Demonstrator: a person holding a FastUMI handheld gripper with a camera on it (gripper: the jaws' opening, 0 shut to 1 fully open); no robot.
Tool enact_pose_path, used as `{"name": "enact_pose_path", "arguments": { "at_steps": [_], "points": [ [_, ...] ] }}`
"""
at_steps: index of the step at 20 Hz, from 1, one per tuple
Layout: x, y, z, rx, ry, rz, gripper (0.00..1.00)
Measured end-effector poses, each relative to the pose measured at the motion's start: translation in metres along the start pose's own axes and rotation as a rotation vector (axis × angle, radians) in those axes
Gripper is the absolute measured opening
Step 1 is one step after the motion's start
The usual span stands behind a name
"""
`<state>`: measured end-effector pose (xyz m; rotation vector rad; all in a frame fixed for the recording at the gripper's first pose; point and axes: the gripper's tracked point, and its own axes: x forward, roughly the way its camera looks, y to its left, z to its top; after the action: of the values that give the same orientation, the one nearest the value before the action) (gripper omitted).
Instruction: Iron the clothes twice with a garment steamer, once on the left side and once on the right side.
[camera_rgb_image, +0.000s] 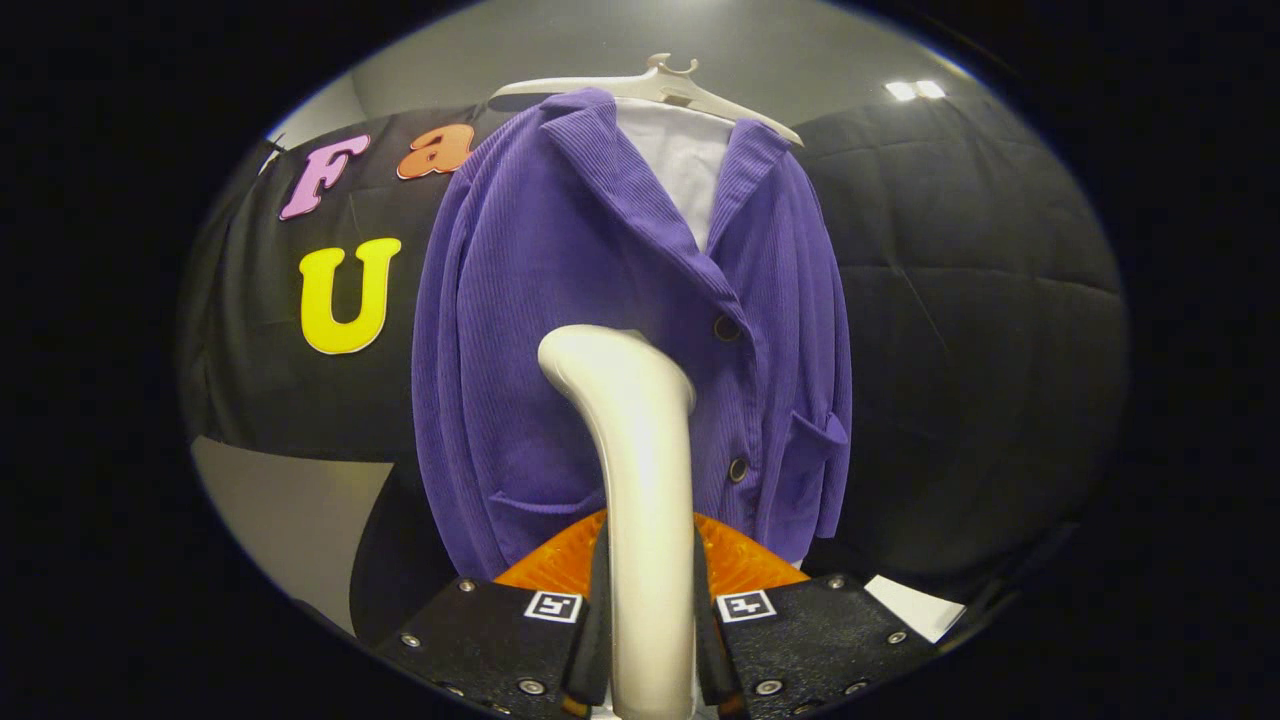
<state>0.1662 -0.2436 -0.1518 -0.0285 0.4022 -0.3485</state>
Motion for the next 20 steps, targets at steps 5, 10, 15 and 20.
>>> {"name": "enact_pose_path", "arguments": {
  "at_steps": [5, 10, 15, 20],
  "points": [
    [0.004, -0.002, -0.051, -0.019, 0.086, -0.012, 0.35],
    [0.008, -0.010, -0.088, -0.055, 0.168, -0.045, 0.35],
    [0.019, -0.007, -0.118, -0.038, 0.226, -0.066, 0.35],
    [0.020, -0.007, -0.134, -0.049, 0.238, -0.074, 0.35]
  ]
}}
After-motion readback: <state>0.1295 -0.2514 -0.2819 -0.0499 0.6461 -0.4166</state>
